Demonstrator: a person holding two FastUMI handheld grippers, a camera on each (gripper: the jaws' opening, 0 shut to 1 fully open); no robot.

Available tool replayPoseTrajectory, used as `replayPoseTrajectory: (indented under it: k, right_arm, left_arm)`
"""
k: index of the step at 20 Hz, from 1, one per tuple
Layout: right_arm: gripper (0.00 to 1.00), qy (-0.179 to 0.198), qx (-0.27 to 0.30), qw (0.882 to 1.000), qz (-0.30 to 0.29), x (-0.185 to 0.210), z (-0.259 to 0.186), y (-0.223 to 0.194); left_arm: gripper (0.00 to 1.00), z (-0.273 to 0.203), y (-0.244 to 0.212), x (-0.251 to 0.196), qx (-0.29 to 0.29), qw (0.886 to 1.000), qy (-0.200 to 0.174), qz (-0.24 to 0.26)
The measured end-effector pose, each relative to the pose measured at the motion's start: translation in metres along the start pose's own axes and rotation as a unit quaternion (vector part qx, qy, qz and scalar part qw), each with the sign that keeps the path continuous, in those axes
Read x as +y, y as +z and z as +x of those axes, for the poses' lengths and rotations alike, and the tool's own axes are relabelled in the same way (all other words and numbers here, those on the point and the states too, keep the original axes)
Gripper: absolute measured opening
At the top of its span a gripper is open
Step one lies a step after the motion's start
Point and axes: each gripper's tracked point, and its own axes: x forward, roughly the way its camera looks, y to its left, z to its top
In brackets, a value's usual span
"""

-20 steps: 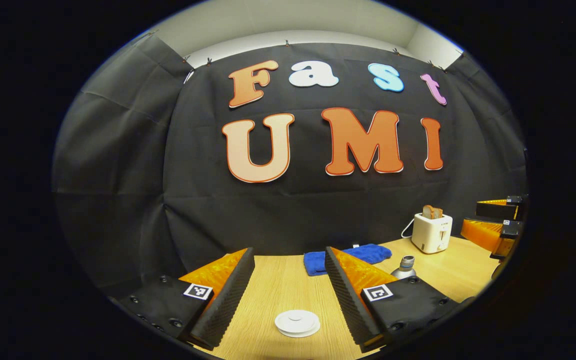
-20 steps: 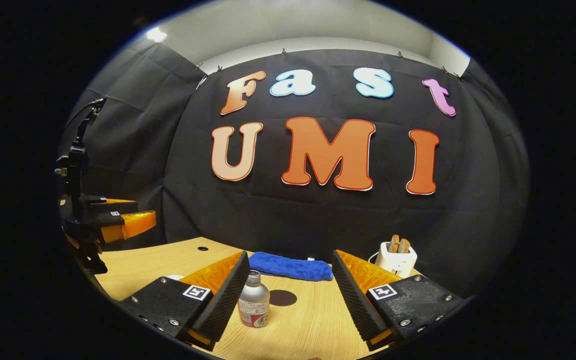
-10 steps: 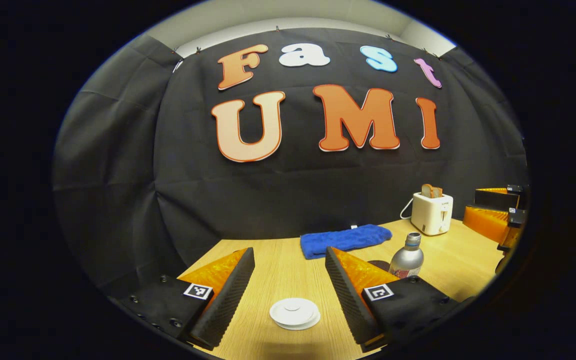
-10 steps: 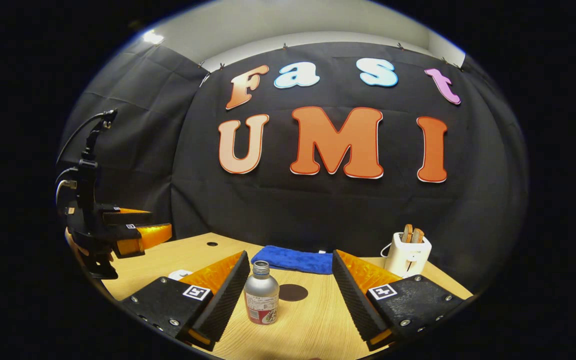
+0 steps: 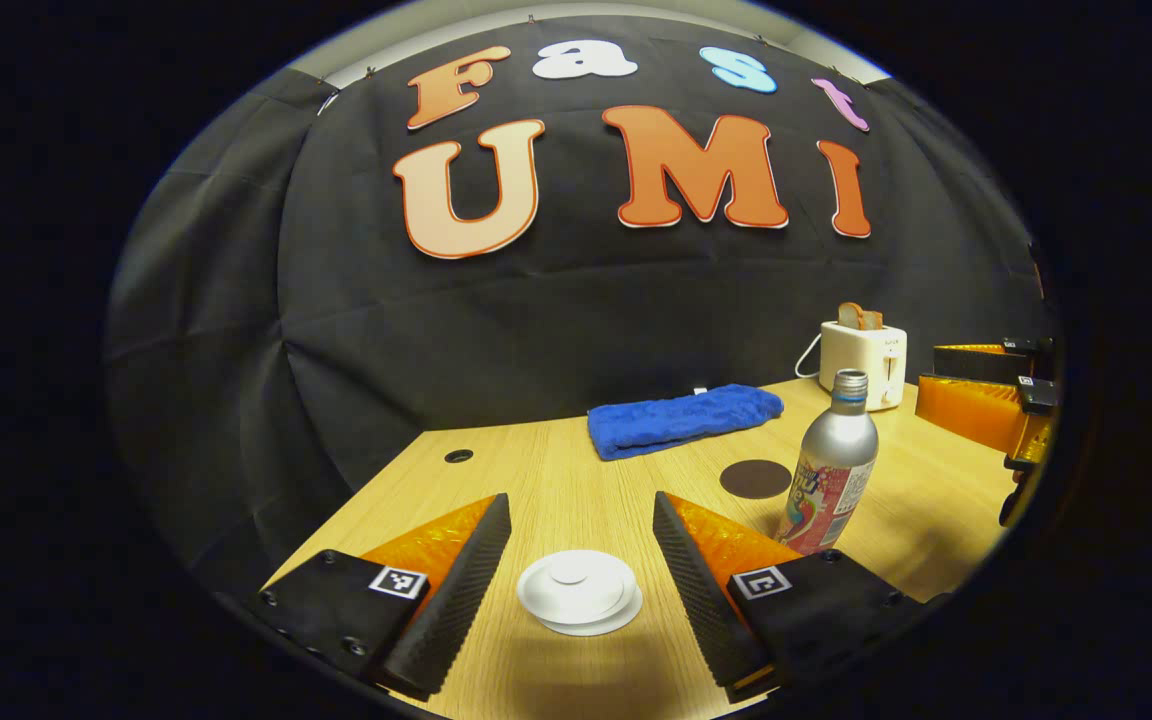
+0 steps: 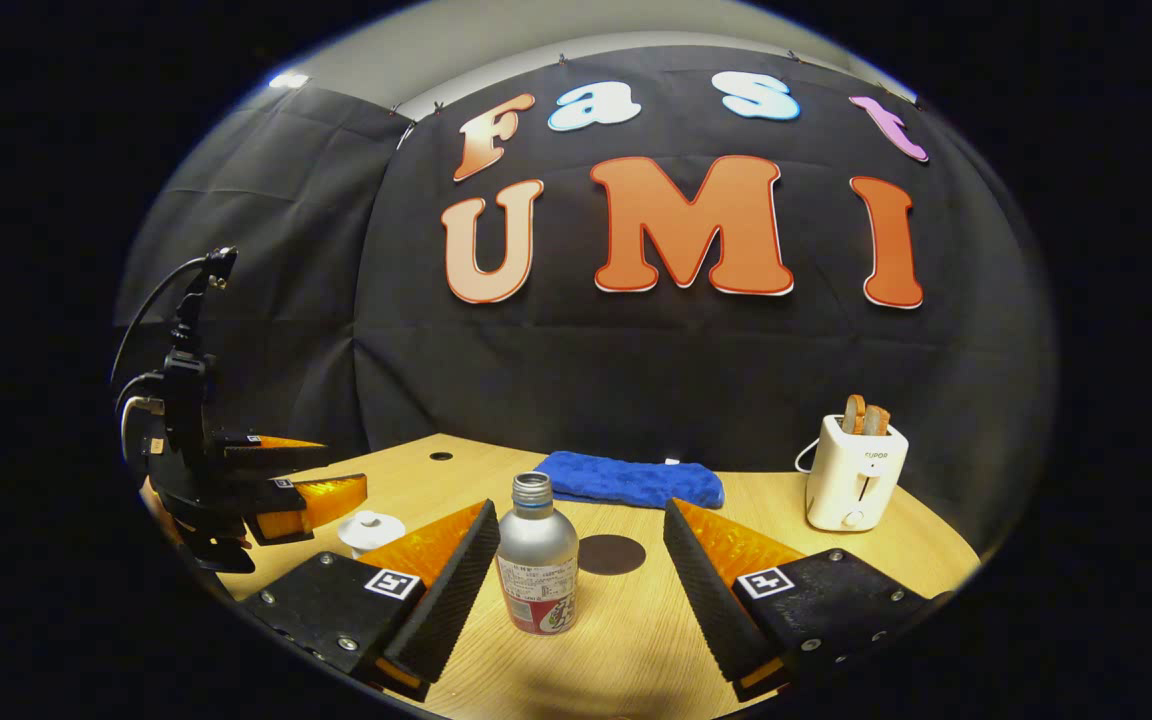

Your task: Open the teacup lid with one hand, grasp the water bottle and pour water into the teacup with the other hand; after pouring, place the water bottle on the coaster and then close the teacup lid.

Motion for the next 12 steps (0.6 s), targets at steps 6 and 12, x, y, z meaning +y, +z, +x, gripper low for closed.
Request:
replayPoseTrajectory:
  k: [6,12]
  right_arm:
    - [1.00,0.009,0.027,0.999,-0.026,0.004,0.012,-0.028]
    - [0.99,0.027,0.054,0.998,-0.022,0.010,0.020,-0.051]
  left_arm:
    - [0.88,0.019,-0.032,0.004,0.043,0.999,0.002,-0.005]
    - [0.75,0.036,-0.054,0.012,0.076,0.997,0.012,0.008]
